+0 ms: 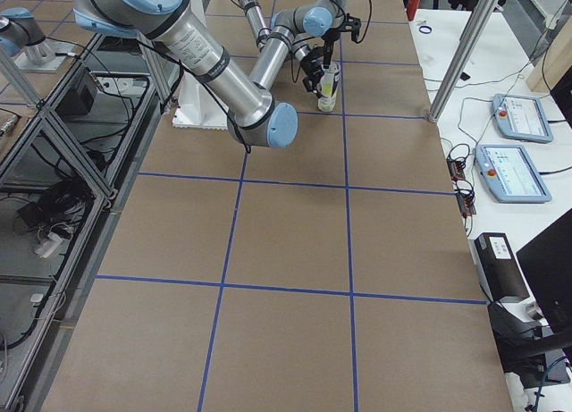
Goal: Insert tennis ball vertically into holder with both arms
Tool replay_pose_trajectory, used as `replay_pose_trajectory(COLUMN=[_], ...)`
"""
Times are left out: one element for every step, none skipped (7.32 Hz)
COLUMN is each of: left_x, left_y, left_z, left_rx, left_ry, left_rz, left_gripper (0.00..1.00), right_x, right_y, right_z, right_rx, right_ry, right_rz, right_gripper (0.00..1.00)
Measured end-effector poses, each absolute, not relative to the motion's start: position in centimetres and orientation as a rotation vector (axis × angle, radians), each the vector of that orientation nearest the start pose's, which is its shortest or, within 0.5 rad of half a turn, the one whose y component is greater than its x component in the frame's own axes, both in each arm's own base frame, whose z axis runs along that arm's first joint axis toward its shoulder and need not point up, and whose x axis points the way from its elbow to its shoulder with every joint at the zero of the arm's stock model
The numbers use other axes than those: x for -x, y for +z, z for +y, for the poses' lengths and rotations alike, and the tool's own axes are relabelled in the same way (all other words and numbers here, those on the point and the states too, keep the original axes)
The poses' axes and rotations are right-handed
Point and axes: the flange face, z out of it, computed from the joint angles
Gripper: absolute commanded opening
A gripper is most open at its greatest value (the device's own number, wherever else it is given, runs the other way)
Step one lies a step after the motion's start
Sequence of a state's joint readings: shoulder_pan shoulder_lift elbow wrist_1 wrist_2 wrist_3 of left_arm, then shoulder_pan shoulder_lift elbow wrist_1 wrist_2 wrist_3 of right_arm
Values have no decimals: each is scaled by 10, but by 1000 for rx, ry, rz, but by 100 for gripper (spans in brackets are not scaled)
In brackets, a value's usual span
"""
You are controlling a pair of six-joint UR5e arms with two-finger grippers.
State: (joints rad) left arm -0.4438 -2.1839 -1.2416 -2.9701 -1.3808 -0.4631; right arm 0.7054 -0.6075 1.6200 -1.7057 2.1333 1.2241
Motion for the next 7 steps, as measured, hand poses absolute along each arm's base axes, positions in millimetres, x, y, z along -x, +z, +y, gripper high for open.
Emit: replay_pose_trajectory(left_x=[-572, -570, -568, -564, -561, -556, -551], left_y=[289, 287, 287, 288, 291, 296, 302], left_z=[-441, -442, -443, -445, -445, -444, -442], left_rx=[-1285, -1287, -1291, -1292, -1291, -1290, -1287], left_ry=[338, 336, 334, 332, 332, 332, 334], left_rz=[1106, 1109, 1109, 1105, 1102, 1098, 1095], left_gripper=[99, 99, 99, 99, 99, 99, 99], right_x=[468, 467, 466, 465, 463, 458, 453], right_y=[51, 52, 52, 52, 51, 50, 51], right_z=[-505, -505, -505, -506, -507, -510, -514], right_rx=[27, 27, 25, 24, 22, 20, 17], right_ry=[81, 82, 83, 84, 86, 91, 97], right_rz=[-1001, -1001, -1002, -1002, -1004, -1007, -1008], right_gripper=[99, 99, 99, 99, 99, 99, 99])
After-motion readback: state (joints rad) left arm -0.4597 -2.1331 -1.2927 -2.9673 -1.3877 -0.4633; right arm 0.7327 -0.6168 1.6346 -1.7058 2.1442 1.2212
